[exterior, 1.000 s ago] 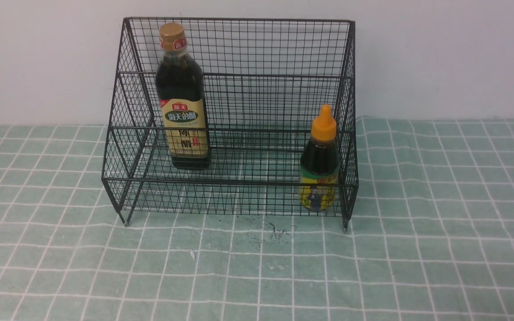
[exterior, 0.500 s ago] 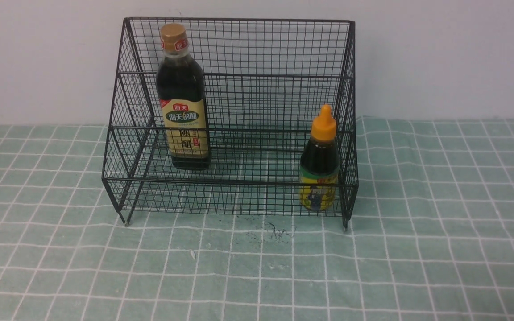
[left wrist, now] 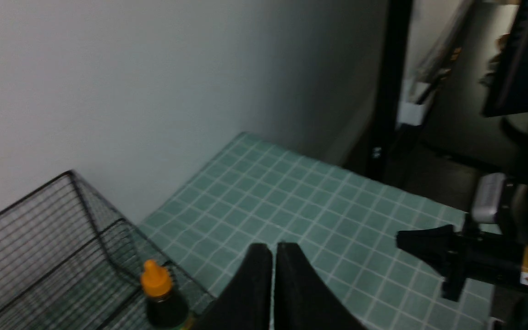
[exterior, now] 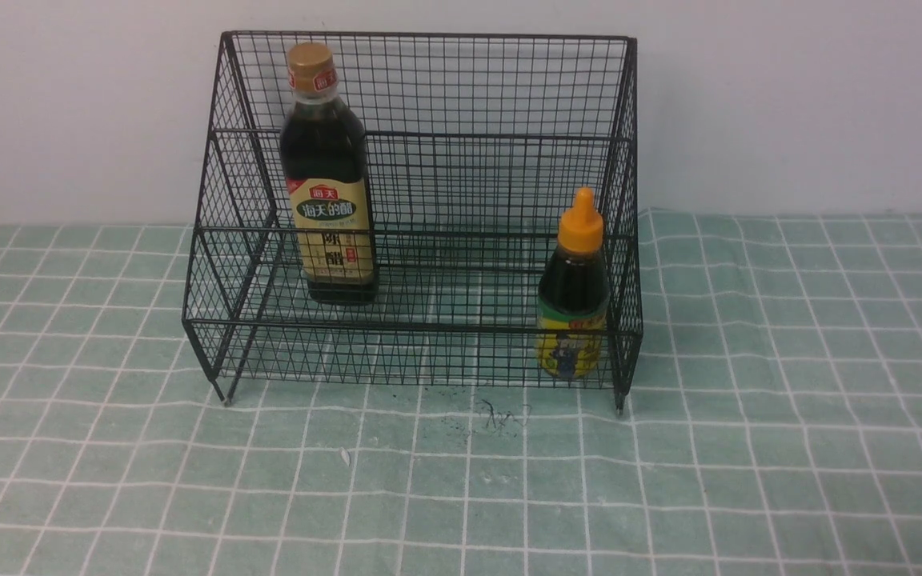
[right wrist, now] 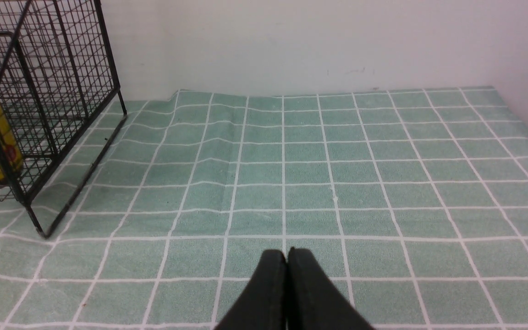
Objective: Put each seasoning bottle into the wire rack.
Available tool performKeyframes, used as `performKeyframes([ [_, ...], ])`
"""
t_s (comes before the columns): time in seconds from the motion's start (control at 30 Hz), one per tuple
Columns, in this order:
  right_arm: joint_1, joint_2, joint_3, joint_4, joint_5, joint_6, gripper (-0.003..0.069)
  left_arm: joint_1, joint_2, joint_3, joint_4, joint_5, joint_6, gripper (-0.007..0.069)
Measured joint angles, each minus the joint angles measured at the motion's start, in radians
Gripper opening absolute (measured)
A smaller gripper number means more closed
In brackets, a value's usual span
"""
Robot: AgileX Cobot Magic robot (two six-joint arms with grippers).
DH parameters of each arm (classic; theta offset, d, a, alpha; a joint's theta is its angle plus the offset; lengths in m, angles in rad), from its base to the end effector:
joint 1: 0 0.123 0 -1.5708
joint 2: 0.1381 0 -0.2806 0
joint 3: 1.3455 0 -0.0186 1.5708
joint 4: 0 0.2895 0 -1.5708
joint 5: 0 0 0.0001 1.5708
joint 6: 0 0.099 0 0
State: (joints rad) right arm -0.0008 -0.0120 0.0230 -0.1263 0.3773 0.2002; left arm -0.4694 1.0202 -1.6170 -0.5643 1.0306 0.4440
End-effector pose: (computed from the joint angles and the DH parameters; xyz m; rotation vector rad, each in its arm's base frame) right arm 0.1034 -0.0047 0.1697 0.1100 1.8656 0.0132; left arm 0.1443 -0.1242 0.5539 0.8637 1.6503 -0.6744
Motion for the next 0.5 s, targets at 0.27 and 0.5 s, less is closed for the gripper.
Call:
performKeyframes([
  [0.27,0.000,0.000,0.000,0.000,0.000,0.000,-0.0013,0.000,-0.129,-0.001,0.282,-0.040,-0.064,-0.0003],
  [0.5,0.000,0.000,0.000,0.000,0.000,0.000,-0.0013,0.000,-0.136,-0.001,0.296,-0.040,-0.061,-0.0003],
])
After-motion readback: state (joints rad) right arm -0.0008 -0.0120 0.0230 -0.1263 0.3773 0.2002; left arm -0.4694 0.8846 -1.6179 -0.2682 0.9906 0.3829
